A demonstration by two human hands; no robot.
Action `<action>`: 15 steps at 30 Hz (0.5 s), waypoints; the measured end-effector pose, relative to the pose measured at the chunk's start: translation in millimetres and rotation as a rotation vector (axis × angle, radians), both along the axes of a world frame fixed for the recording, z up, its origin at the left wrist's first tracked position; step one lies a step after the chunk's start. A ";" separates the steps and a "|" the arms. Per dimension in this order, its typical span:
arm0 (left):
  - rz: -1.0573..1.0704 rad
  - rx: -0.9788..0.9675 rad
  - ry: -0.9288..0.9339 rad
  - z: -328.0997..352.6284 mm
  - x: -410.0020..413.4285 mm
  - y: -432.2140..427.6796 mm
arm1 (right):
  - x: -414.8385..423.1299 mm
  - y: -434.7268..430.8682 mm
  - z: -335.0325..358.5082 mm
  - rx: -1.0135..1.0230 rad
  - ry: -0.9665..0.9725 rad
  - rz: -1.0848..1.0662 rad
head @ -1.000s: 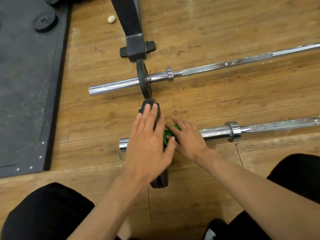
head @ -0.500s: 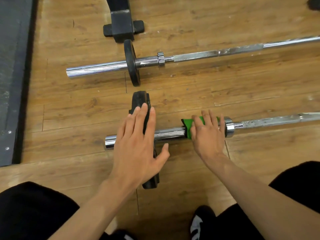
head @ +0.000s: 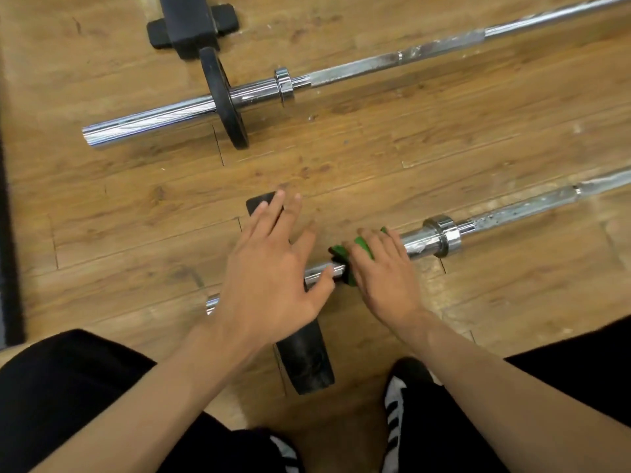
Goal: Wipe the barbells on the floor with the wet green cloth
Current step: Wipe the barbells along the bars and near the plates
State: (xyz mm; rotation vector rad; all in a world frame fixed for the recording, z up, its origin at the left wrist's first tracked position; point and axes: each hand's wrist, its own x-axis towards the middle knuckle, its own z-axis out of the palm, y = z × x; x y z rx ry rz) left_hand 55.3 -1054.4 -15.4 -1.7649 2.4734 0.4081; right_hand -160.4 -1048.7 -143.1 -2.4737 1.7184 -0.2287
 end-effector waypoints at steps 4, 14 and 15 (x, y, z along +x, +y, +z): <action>0.008 -0.070 0.003 -0.6 -15.9 21.2 | -64.4 -10.0 9.6 -0.008 0.068 -0.213; 0.024 -0.113 -0.009 -2.7 -13.5 27.9 | 19.4 45.6 -13.6 -0.082 -0.083 0.115; 0.021 -0.113 -0.005 -2.9 -10.9 25.6 | 1.6 37.9 -15.2 -0.094 -0.005 0.195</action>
